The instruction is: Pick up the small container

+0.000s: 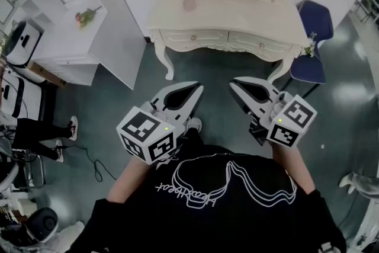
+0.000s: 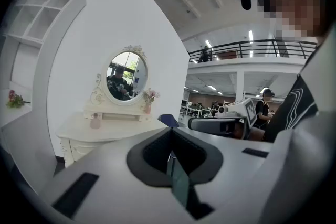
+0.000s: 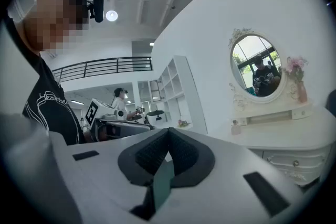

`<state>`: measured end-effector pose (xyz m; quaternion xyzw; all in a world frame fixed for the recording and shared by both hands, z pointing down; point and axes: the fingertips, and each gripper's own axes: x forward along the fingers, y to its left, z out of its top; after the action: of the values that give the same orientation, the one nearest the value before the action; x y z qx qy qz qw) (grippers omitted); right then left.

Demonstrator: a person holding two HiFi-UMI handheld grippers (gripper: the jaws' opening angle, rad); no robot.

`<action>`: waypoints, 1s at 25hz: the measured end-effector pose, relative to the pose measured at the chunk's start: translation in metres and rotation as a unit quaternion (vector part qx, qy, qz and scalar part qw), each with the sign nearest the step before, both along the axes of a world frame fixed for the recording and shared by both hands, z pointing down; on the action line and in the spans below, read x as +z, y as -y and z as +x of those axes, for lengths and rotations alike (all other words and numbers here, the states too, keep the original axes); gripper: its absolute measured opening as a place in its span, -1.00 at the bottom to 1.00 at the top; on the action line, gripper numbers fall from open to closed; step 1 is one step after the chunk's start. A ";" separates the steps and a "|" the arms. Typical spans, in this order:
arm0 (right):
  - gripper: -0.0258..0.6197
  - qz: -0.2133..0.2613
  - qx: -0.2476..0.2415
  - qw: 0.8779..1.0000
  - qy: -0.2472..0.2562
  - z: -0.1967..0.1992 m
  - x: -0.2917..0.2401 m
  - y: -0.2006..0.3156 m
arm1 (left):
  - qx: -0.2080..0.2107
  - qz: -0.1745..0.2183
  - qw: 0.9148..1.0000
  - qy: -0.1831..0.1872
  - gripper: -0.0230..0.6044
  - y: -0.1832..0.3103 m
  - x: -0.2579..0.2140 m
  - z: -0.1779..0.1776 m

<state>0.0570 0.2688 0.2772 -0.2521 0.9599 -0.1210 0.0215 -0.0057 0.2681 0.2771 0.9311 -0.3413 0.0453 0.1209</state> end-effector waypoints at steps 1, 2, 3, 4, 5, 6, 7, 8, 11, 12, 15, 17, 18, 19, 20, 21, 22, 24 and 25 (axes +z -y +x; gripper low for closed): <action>-0.90 0.000 0.001 1.000 0.000 0.001 0.000 -0.002 | 0.000 0.001 1.000 0.001 -0.91 -0.002 0.000 0.001; -0.90 0.000 0.001 1.000 -0.001 0.002 0.001 -0.003 | -0.001 0.002 1.000 0.001 -0.91 -0.003 -0.001 0.002; -0.90 -0.001 0.002 1.000 -0.001 0.004 0.001 -0.005 | -0.002 0.002 1.000 0.002 -0.91 -0.005 -0.002 0.003; -0.90 0.000 0.002 1.000 -0.001 0.005 0.001 -0.006 | -0.003 0.003 1.000 0.002 -0.91 -0.006 -0.002 0.003; -0.90 -0.001 0.003 1.000 -0.001 0.006 0.000 -0.006 | -0.005 0.004 1.000 0.002 -0.91 -0.007 -0.003 0.003; -0.90 -0.001 0.004 1.000 -0.001 0.007 0.000 -0.006 | -0.009 0.006 1.000 0.001 -0.91 -0.007 -0.005 0.003; -0.90 -0.001 0.006 1.000 -0.001 0.008 -0.001 -0.006 | -0.013 0.007 1.000 0.000 -0.91 -0.006 -0.005 0.002; -0.90 -0.002 0.008 1.000 0.000 0.010 -0.001 -0.005 | -0.017 0.008 1.000 0.000 -0.91 -0.006 -0.006 0.002; -0.90 0.000 0.014 1.000 0.005 0.017 -0.003 -0.004 | -0.026 0.006 1.000 -0.001 -0.91 -0.005 -0.005 0.003; -0.90 0.003 0.015 1.000 0.004 0.018 -0.003 -0.005 | -0.028 0.005 1.000 0.000 -0.91 -0.005 -0.004 0.003; -0.90 0.006 0.021 1.000 -0.005 0.020 0.000 -0.002 | -0.032 0.004 0.999 0.000 -0.91 -0.005 -0.005 0.002; -0.90 0.002 0.023 1.000 -0.002 0.019 0.002 0.002 | -0.035 0.003 0.999 0.000 -0.91 -0.002 -0.004 -0.001; -0.90 -0.001 0.025 1.000 -0.002 0.018 0.003 0.004 | -0.036 0.002 0.999 0.001 -0.91 -0.001 -0.002 -0.002; -0.90 -0.004 0.028 1.000 -0.002 0.018 0.005 0.007 | -0.037 0.001 0.999 0.001 -0.91 0.001 -0.001 -0.003; -0.90 -0.006 0.031 0.999 -0.003 0.019 0.007 0.010 | -0.038 0.000 0.999 0.001 -0.91 0.004 0.000 -0.004; -0.90 -0.008 0.033 0.999 -0.004 0.019 0.008 0.013 | -0.039 -0.002 0.999 0.001 -0.91 0.007 0.001 -0.005; -0.90 -0.010 0.034 0.999 -0.004 0.019 0.009 0.017 | -0.040 -0.004 0.999 0.000 -0.91 0.011 0.001 -0.005; -0.90 -0.013 0.032 0.999 -0.006 0.018 0.010 0.023 | -0.040 -0.007 0.999 -0.002 -0.91 0.019 0.003 -0.005; -0.90 -0.015 0.032 0.999 -0.007 0.018 0.011 0.027 | -0.040 -0.009 0.999 -0.003 -0.91 0.024 0.004 -0.006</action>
<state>0.0747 0.2417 0.2881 -0.2837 0.9496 -0.1326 0.0147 -0.0118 0.2441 0.2810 0.9158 -0.3771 0.0404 0.1321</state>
